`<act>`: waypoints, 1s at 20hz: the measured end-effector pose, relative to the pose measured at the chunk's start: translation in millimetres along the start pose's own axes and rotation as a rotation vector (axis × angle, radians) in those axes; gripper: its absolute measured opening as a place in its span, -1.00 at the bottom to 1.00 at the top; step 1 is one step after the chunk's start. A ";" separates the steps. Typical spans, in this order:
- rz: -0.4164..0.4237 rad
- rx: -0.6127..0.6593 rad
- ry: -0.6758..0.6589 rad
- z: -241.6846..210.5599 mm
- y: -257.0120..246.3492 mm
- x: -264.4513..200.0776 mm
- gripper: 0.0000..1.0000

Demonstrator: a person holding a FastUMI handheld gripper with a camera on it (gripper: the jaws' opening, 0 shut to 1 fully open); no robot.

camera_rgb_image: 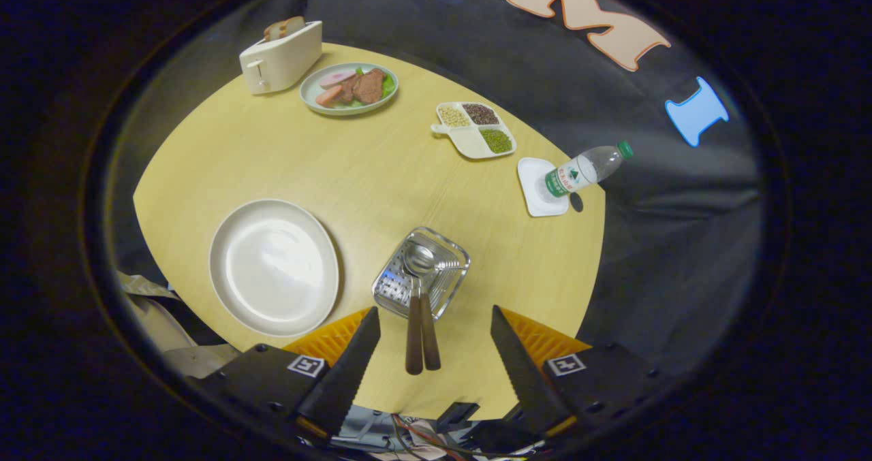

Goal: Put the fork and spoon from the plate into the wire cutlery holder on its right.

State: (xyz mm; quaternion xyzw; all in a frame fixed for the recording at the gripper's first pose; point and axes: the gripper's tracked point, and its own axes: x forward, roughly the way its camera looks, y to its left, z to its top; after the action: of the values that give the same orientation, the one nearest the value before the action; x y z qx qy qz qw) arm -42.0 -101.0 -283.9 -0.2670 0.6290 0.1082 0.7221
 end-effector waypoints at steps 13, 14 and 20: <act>0.046 0.282 -0.375 31.1 30.7 -37.8 0.98; 0.052 0.306 -0.408 31.5 34.0 -41.6 0.98; 0.002 0.427 -0.658 45.8 38.0 -78.7 0.98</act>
State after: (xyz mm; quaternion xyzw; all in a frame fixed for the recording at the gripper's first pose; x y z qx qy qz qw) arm -36.4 -31.3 -214.4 -0.0613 0.3722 0.0553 0.9245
